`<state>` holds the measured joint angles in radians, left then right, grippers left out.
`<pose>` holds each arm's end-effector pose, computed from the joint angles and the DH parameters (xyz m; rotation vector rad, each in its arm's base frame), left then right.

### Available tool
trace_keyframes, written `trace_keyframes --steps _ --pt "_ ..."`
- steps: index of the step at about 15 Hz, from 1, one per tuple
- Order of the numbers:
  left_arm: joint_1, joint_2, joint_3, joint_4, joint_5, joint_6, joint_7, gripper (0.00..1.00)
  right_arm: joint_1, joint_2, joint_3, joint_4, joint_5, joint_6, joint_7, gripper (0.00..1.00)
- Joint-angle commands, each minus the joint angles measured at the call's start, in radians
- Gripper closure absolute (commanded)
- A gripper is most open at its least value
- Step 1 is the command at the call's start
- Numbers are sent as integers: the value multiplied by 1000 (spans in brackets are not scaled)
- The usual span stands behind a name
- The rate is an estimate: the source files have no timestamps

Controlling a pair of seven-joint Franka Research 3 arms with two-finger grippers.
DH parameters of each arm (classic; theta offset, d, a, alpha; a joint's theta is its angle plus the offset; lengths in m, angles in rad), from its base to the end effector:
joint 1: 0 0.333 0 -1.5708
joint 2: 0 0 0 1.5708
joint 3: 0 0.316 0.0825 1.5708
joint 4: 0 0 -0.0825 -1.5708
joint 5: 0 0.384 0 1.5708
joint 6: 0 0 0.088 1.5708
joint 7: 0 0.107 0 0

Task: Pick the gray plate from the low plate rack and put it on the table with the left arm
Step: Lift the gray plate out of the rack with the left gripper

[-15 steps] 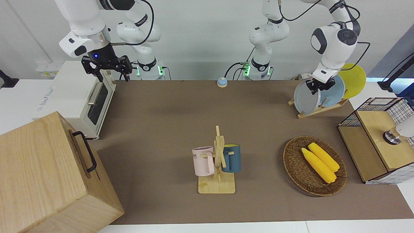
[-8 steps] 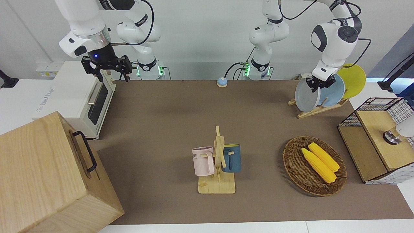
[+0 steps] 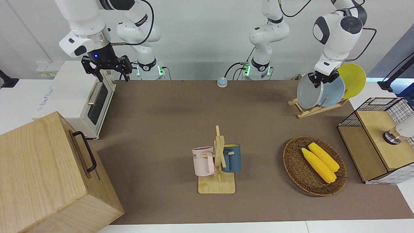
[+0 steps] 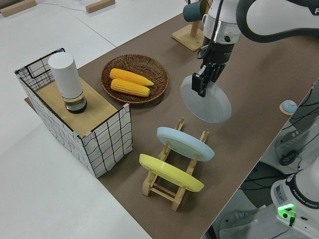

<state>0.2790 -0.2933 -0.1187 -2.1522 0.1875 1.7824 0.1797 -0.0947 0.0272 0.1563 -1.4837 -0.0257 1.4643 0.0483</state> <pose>0.4517 0.0853 0.5169 -2.9364 0.0878 0.1696 0.5515 0.0297 0.6412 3.1169 0.0175 -0.0702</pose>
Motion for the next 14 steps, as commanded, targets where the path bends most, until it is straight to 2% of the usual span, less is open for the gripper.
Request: trace_keyframes --steps 1,4,7,14 --pt "-6 8 -38 92 7 -124 -34 1000 7 0 -6 6 3 -1 4 17" --pt "-9 5 -52 130 -57 -162 -46 1000 7 2 -6 6 3 -1 4 17" --pt "-8 3 -50 152 -190 -218 -57 1000 7 0 -6 6 3 -1 4 17" --pt "3 17 -41 137 -480 -256 -75 1000 7 0 -6 6 3 -1 4 17"
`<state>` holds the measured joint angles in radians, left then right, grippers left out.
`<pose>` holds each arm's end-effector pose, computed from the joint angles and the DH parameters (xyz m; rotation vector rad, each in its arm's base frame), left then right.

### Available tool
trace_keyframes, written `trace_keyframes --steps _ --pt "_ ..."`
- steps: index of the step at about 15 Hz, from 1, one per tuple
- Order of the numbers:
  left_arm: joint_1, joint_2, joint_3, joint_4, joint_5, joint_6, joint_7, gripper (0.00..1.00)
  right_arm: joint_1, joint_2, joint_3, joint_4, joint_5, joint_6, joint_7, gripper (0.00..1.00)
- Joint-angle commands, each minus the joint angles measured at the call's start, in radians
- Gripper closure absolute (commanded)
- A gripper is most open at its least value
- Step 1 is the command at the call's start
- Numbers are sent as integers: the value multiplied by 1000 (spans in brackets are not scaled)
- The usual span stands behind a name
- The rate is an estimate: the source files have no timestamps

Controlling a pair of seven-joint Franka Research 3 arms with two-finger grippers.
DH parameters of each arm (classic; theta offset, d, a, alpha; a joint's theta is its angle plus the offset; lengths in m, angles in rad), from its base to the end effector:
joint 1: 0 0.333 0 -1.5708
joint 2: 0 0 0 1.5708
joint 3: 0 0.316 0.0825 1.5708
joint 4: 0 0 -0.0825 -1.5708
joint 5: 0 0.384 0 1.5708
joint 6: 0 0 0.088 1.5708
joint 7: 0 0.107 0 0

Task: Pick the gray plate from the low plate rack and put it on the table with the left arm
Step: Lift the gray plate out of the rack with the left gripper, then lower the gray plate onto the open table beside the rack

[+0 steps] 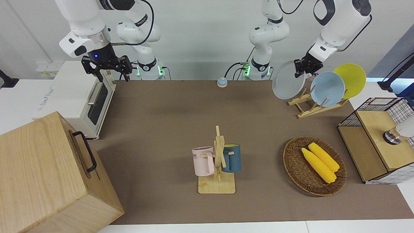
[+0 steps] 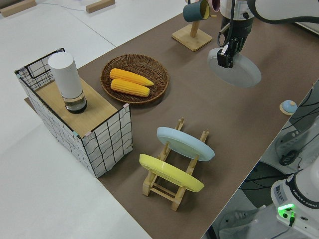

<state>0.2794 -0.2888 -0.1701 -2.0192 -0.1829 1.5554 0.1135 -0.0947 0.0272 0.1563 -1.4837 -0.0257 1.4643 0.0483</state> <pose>0.4510 0.0219 0.5579 2.9778 0.0307 -0.2413 0.5515 0.0297 0.6412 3.1169 0.0175 -0.0702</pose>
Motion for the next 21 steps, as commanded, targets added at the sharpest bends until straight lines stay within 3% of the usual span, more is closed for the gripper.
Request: trace_keyframes --steps 1,4,8,12,21 --pt "4 23 11 -3 -151 -31 -8 1000 7 0 -6 6 3 -1 4 17" --pt "1 66 12 -32 -266 -29 17 1000 7 0 -6 6 3 -1 4 17" --pt "-2 109 11 -79 -320 20 93 1000 7 0 -6 6 3 -1 4 17" --pt "30 106 24 -177 -368 78 234 1000 7 0 -6 6 3 -2 4 17" --pt "27 111 24 -335 -438 242 362 1000 7 0 -6 6 3 -1 4 17"
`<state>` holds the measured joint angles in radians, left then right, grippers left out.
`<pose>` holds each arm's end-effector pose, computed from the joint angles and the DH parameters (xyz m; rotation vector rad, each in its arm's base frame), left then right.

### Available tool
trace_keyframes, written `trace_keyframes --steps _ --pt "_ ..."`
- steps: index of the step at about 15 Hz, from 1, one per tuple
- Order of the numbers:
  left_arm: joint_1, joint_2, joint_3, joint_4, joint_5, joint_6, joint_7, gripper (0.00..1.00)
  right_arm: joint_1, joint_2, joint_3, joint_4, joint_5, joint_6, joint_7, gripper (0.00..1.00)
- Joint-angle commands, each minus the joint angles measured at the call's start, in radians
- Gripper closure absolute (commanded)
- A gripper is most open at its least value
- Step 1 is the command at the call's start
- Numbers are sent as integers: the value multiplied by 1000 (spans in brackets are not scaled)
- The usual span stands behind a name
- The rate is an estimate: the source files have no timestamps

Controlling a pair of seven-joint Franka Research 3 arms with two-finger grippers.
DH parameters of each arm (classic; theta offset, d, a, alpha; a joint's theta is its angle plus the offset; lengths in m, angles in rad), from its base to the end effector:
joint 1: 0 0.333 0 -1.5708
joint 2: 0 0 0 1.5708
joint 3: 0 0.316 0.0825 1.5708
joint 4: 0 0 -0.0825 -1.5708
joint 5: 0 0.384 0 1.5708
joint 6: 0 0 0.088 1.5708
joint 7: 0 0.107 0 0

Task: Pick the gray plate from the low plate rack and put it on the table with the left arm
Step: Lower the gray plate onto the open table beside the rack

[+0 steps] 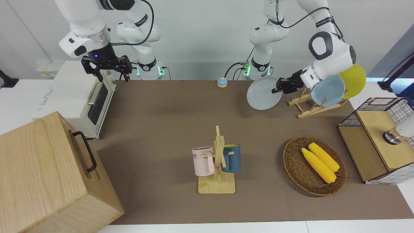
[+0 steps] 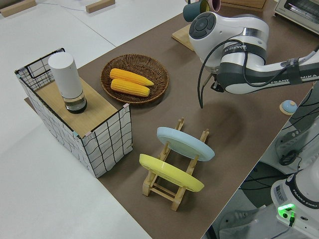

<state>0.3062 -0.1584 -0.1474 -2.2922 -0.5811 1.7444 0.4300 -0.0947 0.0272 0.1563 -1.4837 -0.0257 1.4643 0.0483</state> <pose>0.4516 0.0214 0.4011 2.5190 -0.0586 -0.2718 0.5515 0.0297 0.6412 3.1169 0.0175 -0.0702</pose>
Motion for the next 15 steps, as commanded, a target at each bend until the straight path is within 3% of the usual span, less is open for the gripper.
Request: trace_keyframes --steps 1,8,15 --pt "-1 -18 2 -84 -61 72 61 1000 7 0 -6 6 3 -1 4 17" --pt "-12 8 2 -176 -101 177 191 1000 7 0 -6 6 3 -1 4 17" --pt "-19 56 -12 -200 -117 276 222 1000 7 0 -6 6 3 -1 4 17"
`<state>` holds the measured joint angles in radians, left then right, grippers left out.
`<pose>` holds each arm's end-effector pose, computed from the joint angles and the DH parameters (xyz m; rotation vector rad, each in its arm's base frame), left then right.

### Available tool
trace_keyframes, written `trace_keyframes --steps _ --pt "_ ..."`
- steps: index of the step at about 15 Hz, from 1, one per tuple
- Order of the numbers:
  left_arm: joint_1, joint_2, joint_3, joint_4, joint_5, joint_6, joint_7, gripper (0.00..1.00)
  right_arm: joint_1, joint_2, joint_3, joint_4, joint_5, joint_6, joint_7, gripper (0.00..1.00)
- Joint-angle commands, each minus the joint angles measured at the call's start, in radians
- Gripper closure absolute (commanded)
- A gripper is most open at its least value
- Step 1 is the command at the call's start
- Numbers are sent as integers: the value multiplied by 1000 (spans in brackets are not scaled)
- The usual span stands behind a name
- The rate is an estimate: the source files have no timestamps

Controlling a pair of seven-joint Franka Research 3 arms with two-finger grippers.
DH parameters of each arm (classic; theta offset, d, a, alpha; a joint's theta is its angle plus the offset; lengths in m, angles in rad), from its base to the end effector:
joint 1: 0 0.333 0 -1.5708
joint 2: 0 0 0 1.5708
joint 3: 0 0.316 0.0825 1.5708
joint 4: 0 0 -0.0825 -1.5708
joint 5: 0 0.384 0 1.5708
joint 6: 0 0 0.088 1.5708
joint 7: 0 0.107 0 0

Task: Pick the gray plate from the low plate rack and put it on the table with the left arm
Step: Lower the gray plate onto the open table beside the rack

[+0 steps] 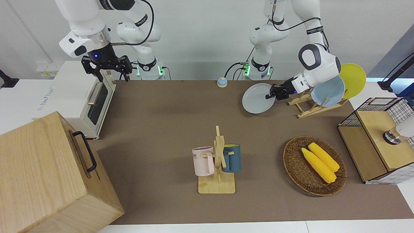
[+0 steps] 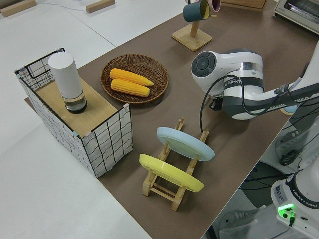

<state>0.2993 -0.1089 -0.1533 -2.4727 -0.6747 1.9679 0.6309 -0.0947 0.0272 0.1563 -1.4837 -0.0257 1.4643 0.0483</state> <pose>0.4272 0.0227 0.3165 2.4887 -0.1065 -0.1839 0.5515 0.0297 0.6412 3.1169 0.0175 -0.0702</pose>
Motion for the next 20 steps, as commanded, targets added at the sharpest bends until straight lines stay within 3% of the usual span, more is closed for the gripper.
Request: trace_keyframes --steps 1,3,6,8,9,10,18,20 --pt "-12 17 -6 -25 -23 63 21 1000 7 0 -6 6 3 -1 4 17" --pt "-11 21 -6 -25 -23 63 48 988 7 0 -6 6 3 -1 4 17" --pt "-9 25 -6 -23 -23 63 56 506 7 0 -6 6 3 -1 4 17" --pt "-12 21 -6 -22 -22 65 55 303 7 0 -6 6 3 -1 4 17" --pt "-12 21 -6 -20 -20 65 55 88 7 0 -6 6 3 -1 4 17" --pt "-12 20 -6 -18 -19 65 55 5 7 0 -6 6 3 -1 4 17" --pt "-14 12 -6 5 -3 68 41 5 7 0 -6 6 3 -1 4 17" --pt "-14 2 -6 29 56 66 23 5 7 0 -6 6 3 -1 4 17"
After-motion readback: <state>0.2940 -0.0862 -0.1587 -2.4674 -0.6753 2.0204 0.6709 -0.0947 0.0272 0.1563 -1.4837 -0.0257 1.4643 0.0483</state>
